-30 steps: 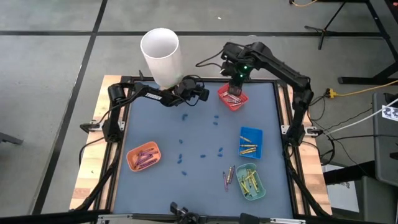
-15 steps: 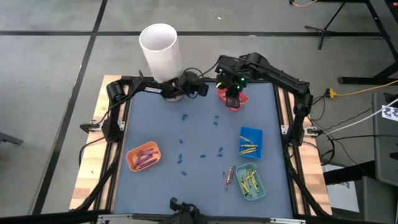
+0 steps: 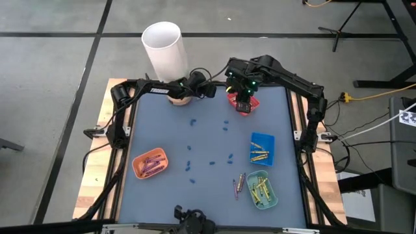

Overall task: Sort crayons
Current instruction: Put the grey crayon into the red bin

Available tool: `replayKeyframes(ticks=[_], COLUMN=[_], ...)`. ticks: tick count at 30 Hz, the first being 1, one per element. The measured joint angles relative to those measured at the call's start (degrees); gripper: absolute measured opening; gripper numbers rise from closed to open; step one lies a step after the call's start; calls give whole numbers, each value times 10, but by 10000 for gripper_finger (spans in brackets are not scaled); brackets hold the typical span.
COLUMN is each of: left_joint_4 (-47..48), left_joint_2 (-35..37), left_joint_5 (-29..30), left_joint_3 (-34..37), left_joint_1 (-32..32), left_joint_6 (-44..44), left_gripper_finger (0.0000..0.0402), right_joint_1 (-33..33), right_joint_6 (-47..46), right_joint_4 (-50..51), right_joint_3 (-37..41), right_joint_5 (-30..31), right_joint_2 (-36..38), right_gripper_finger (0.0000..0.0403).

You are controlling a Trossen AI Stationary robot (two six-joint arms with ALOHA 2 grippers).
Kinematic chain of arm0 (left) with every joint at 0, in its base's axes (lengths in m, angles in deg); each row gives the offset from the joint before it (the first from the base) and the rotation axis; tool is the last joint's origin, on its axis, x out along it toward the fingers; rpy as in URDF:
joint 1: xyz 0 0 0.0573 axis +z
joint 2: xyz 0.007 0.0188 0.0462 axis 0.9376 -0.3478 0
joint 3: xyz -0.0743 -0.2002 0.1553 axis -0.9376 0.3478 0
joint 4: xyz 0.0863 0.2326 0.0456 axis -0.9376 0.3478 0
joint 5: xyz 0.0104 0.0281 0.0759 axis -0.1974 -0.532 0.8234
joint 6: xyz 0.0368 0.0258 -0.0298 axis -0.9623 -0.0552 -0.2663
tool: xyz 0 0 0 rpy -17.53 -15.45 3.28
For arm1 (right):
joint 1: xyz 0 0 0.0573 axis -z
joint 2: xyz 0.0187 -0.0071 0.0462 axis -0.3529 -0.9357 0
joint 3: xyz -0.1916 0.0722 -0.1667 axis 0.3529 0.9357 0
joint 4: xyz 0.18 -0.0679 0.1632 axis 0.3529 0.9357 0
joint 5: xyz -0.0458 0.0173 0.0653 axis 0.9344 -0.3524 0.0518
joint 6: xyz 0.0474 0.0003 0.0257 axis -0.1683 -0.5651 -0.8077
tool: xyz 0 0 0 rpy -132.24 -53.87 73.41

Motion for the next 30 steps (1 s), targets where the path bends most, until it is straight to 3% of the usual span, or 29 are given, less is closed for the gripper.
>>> replayKeyframes(ticks=[30], left_joint_4=[77], left_joint_2=[0], left_joint_5=[31], left_joint_3=[0], left_joint_1=[-18], left_joint_6=[5], left_gripper_finger=[108], right_joint_1=[0], right_joint_6=[-4], right_joint_4=[0], right_joint_3=[0], right_joint_5=[0], right_joint_2=[0], right_gripper_finger=[122])
